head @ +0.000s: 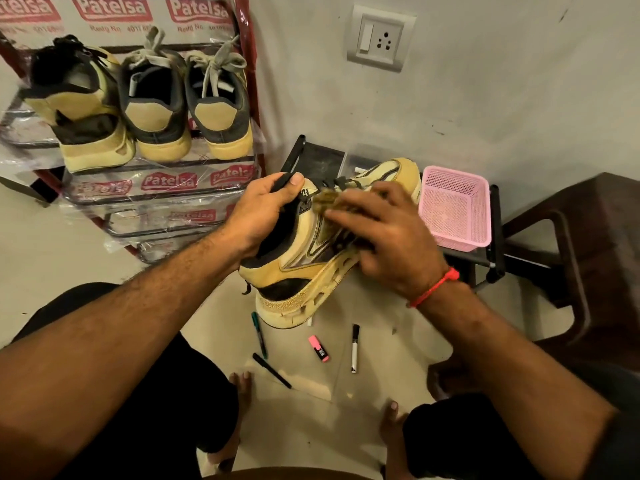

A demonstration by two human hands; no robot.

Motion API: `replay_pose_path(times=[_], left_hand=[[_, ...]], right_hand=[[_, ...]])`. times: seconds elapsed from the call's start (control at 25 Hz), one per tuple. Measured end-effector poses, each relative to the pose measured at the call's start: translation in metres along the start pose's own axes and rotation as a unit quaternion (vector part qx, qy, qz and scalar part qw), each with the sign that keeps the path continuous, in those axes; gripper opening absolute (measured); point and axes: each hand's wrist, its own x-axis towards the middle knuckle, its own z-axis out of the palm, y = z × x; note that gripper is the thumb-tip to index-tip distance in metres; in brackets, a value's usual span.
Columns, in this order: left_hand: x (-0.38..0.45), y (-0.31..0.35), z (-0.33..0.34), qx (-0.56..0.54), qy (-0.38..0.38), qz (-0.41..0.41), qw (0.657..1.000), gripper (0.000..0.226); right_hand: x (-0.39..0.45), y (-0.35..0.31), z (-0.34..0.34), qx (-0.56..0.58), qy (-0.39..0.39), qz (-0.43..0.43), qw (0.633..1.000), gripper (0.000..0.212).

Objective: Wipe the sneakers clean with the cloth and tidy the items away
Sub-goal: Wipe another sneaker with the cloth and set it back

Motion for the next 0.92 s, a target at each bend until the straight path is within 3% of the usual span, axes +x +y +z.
replay_pose_path(times=[0.08, 0.16, 0.32, 0.4, 0.52, 0.64, 0.72, 0.8, 0.92], left_hand=[[-0.002, 0.000, 0.001, 0.000, 0.009, -0.007, 1.000, 0.019], [-0.003, 0.000, 0.002, 0.024, 0.019, -0.010, 0.999, 0.019], [-0.004, -0.003, 0.001, 0.028, 0.041, -0.006, 0.999, 0.019], [-0.003, -0.003, 0.003, 0.010, 0.077, -0.013, 0.997, 0.022], [-0.003, 0.002, 0.004, -0.006, 0.166, -0.060, 0.984, 0.020], [-0.002, 0.002, -0.001, -0.043, 0.205, -0.094, 0.973, 0.019], [-0.003, 0.004, -0.003, -0.100, 0.182, -0.121, 0.971, 0.022], [-0.006, 0.006, -0.005, -0.142, 0.102, -0.125, 0.977, 0.035], [-0.009, 0.008, -0.005, -0.048, -0.043, -0.019, 0.998, 0.052]], right_hand=[[0.002, 0.043, -0.008, -0.024, 0.040, 0.123, 0.991, 0.046], [-0.006, 0.065, -0.009, -0.013, 0.018, 0.215, 0.976, 0.049], [-0.012, 0.053, -0.001, 0.076, -0.030, 0.288, 0.954, 0.057], [-0.010, 0.030, 0.003, 0.112, -0.048, 0.285, 0.951, 0.058], [-0.011, -0.018, 0.009, 0.214, -0.107, 0.210, 0.948, 0.054], [-0.011, -0.040, 0.008, 0.309, -0.080, 0.183, 0.930, 0.050], [-0.008, -0.039, 0.004, 0.363, -0.023, 0.223, 0.905, 0.049], [-0.003, -0.031, -0.002, 0.423, 0.041, 0.281, 0.861, 0.048], [0.004, -0.010, -0.015, 0.522, 0.149, 0.371, 0.753, 0.047]])
